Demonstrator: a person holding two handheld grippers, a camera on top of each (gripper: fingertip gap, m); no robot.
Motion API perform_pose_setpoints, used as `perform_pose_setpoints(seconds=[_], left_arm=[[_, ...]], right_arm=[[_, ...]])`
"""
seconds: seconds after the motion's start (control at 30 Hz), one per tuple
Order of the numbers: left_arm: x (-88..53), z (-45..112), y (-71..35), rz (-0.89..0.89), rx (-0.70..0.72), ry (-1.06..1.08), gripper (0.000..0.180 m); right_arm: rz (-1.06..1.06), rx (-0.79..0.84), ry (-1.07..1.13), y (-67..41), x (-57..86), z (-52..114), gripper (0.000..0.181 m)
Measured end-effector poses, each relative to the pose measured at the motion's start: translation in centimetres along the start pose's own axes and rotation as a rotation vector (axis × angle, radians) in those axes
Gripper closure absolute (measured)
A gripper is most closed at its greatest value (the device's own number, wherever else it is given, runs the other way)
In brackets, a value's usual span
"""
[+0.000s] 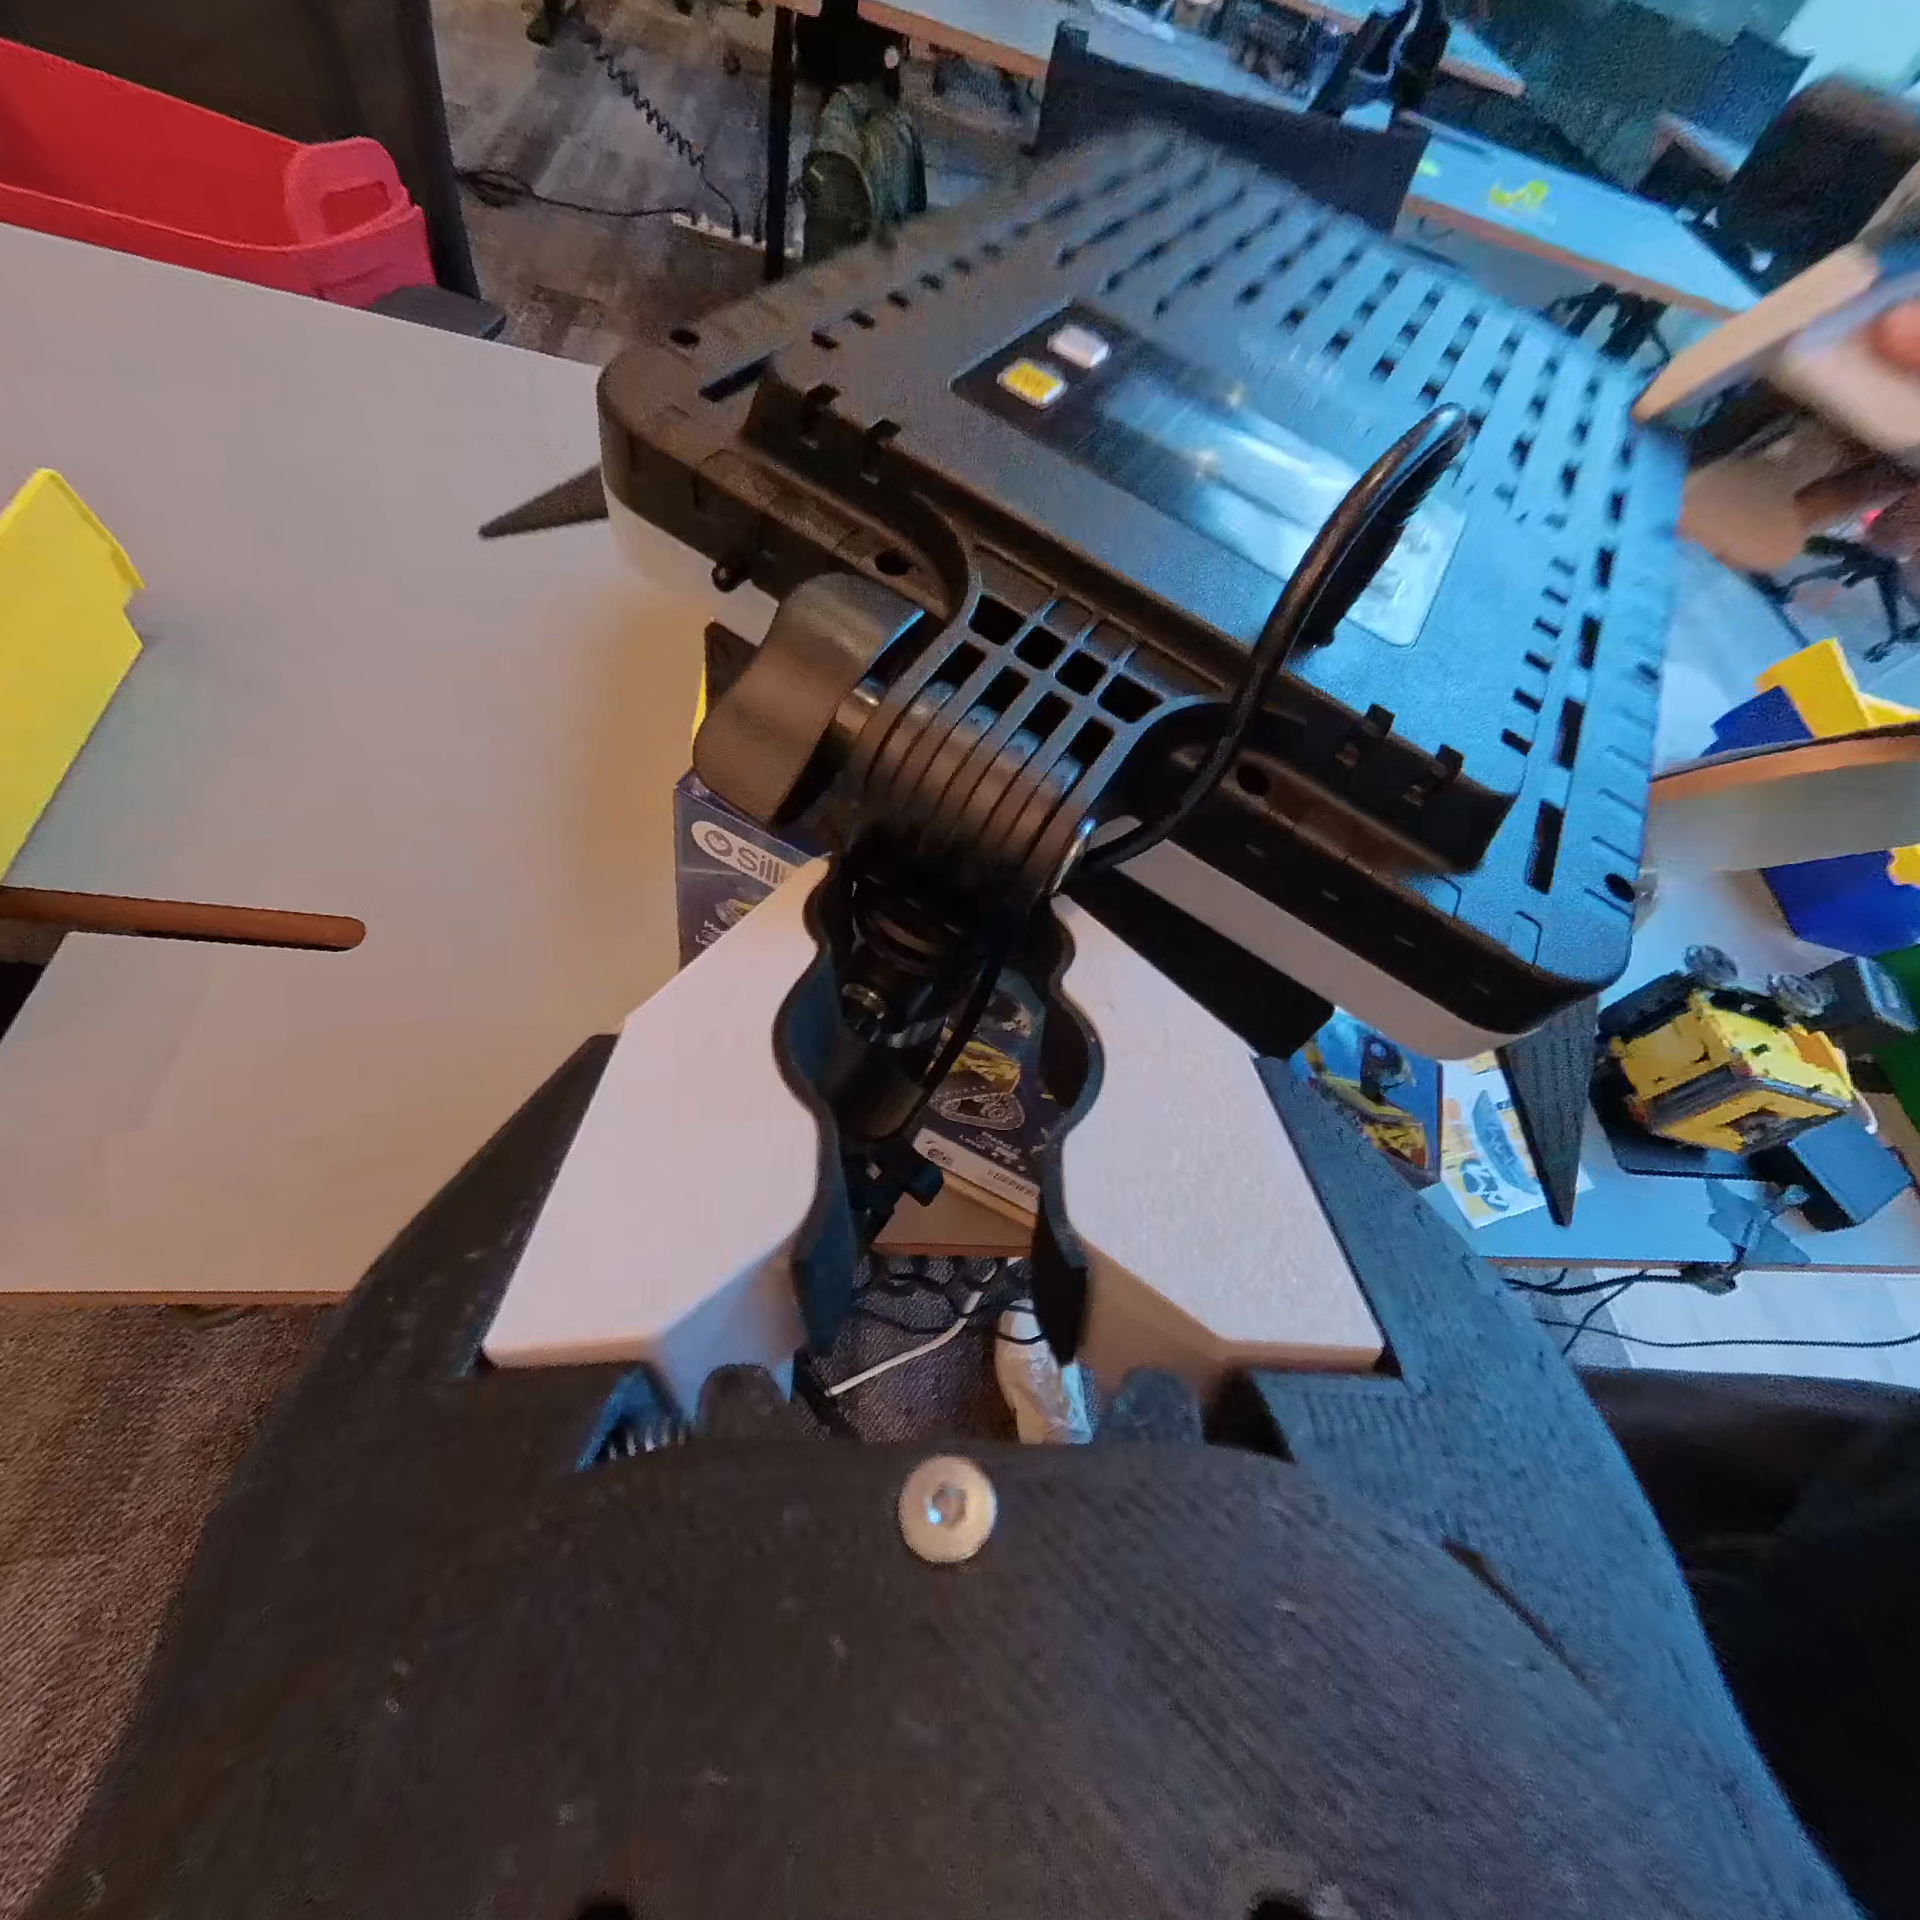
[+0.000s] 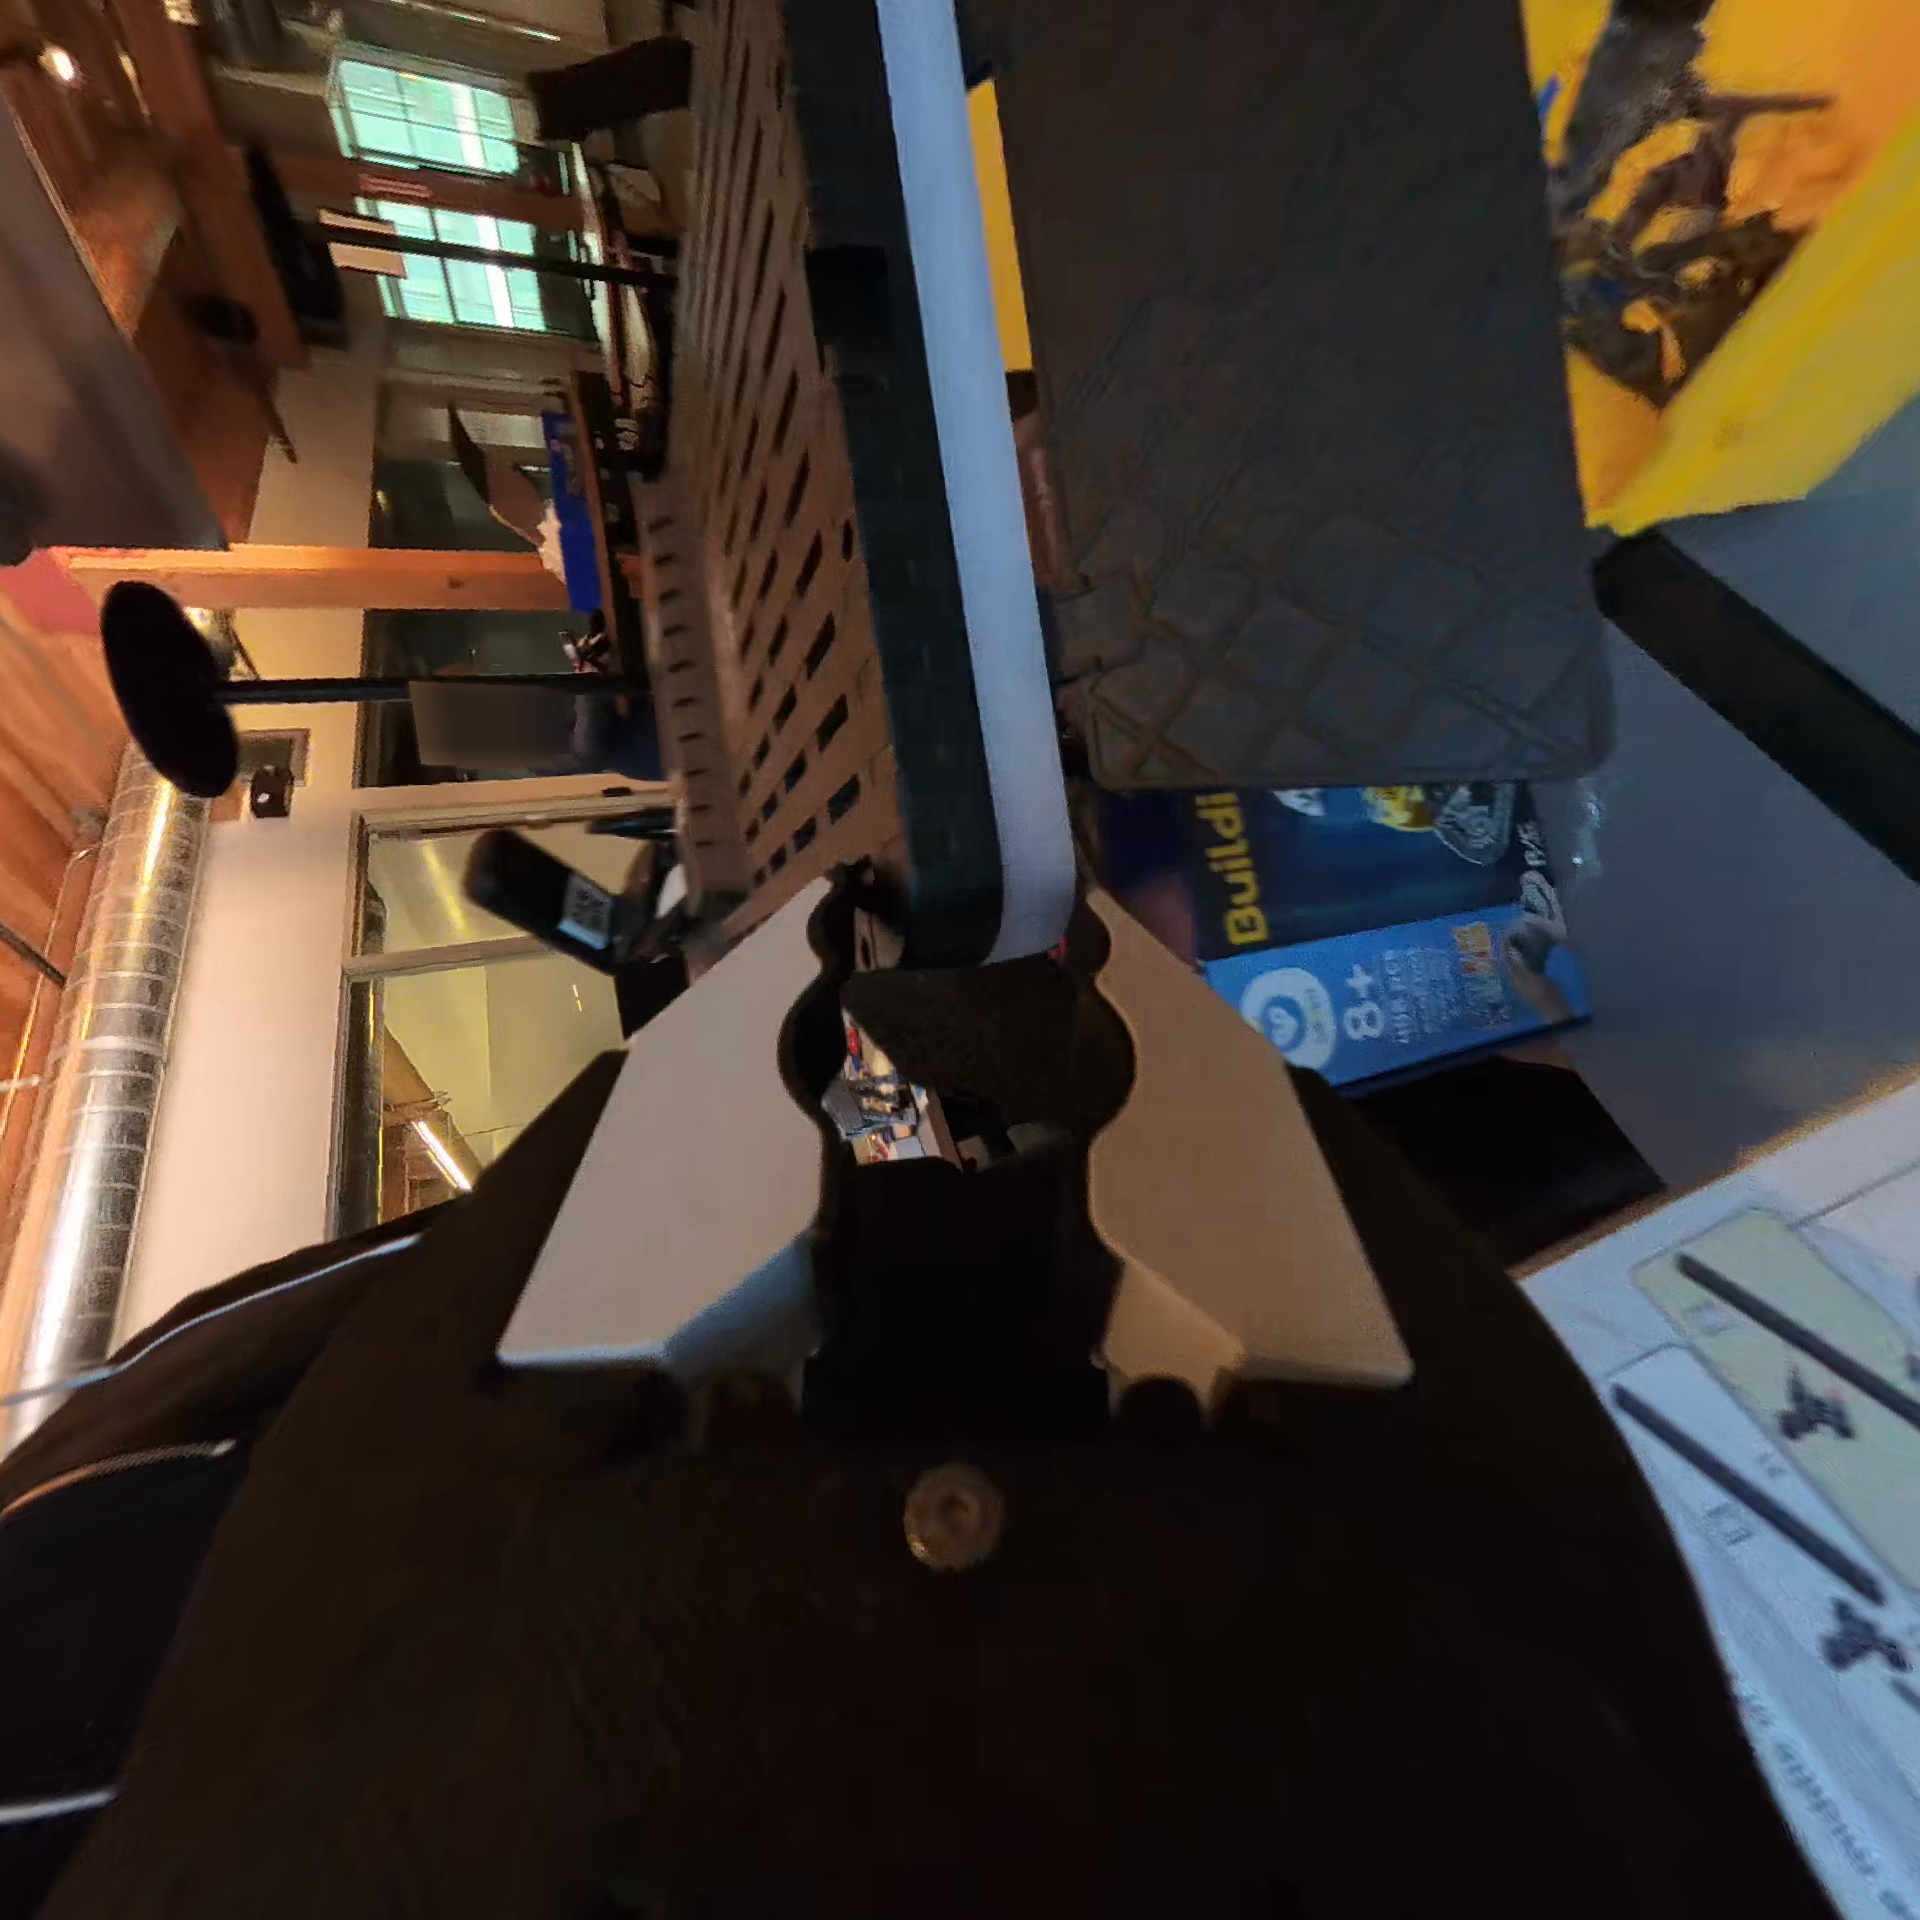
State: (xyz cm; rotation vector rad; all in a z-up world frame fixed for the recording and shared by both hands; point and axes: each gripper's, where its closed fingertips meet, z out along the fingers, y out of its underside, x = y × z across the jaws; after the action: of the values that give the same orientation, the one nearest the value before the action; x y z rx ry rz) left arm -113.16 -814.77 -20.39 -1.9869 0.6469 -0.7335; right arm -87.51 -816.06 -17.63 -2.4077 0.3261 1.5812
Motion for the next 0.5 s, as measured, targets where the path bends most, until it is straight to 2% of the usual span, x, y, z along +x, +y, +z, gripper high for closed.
perform_pose_setpoints(seconds=[0.1,0.23,0.5], left_arm=[[-0.3,0.0,0.1,0.003,-0.018,-0.012,0.150],[-0.8,-0.3,0.0,-0.009,-0.016,-0.015,0.149],[-1.0,-0.2,-0.4,0.028,0.002,-0.026,0.145]], right_arm=[[0.040,0.003,-0.012,0.0,1.8,1.1,0.140],[-0.132,-0.015,0.096,0.0,-2.1,-0.1,0.140],[-0.718,0.017,0.198,1.5,-18.4,-2.8,0.146]])
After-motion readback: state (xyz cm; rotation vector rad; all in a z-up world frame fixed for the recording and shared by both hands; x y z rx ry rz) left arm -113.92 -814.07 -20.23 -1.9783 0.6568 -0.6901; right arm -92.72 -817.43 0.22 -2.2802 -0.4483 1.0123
